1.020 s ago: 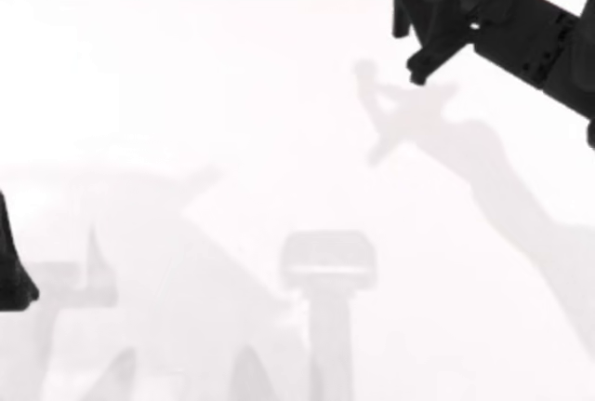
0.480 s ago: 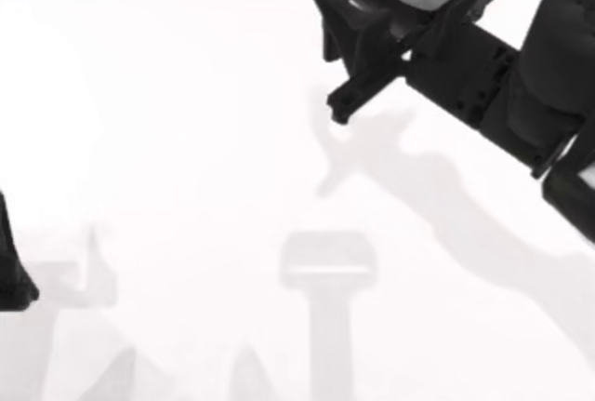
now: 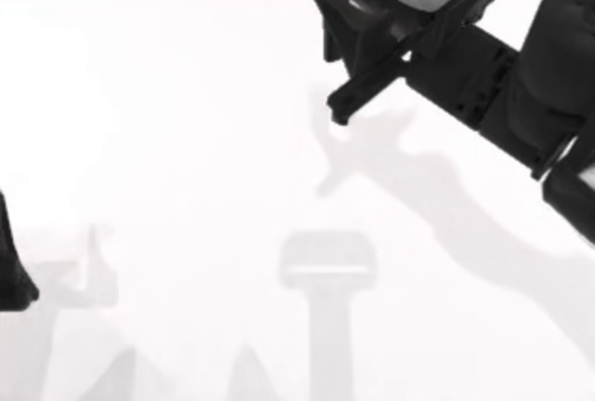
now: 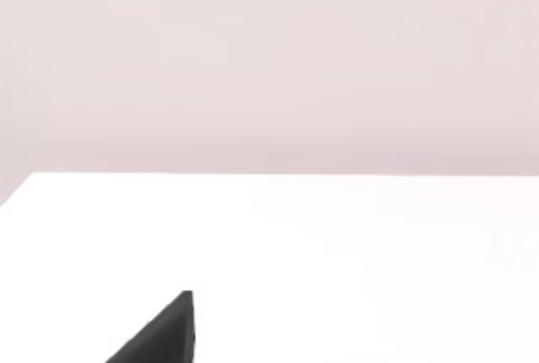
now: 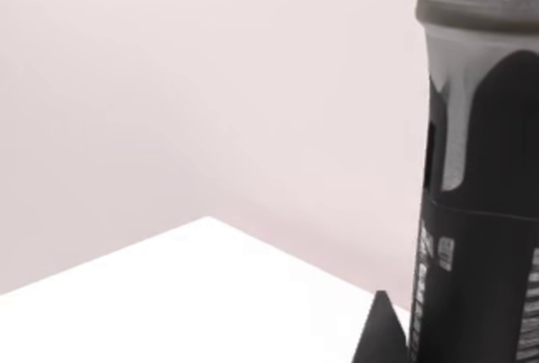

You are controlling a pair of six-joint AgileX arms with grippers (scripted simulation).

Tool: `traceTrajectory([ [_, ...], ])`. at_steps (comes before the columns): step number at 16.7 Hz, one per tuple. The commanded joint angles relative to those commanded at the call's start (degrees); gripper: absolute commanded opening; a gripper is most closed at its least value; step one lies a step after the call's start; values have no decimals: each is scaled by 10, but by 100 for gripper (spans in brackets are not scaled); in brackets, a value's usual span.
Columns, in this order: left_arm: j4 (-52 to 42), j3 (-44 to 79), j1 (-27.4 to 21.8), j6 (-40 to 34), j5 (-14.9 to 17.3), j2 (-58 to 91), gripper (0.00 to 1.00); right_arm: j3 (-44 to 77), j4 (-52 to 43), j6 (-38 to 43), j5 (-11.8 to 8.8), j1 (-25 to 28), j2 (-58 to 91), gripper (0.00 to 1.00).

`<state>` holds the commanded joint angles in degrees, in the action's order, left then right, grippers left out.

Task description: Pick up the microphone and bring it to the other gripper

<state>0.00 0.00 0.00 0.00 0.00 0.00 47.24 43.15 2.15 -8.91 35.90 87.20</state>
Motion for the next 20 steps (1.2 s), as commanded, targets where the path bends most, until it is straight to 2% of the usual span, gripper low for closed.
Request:
traceTrajectory([
  [3,2,6,-2,1,7,7,100,0,0,0,0,0,0,0],
  [6,20,48,-17,8,52,63,100,0,0,0,0,0,0,0],
  [9,52,121,-41,16,129,172,100,0,0,0,0,0,0,0],
  [16,156,336,-108,35,338,507,100,0,0,0,0,0,0,0],
  [20,202,434,-138,44,434,657,100,0,0,0,0,0,0,0],
])
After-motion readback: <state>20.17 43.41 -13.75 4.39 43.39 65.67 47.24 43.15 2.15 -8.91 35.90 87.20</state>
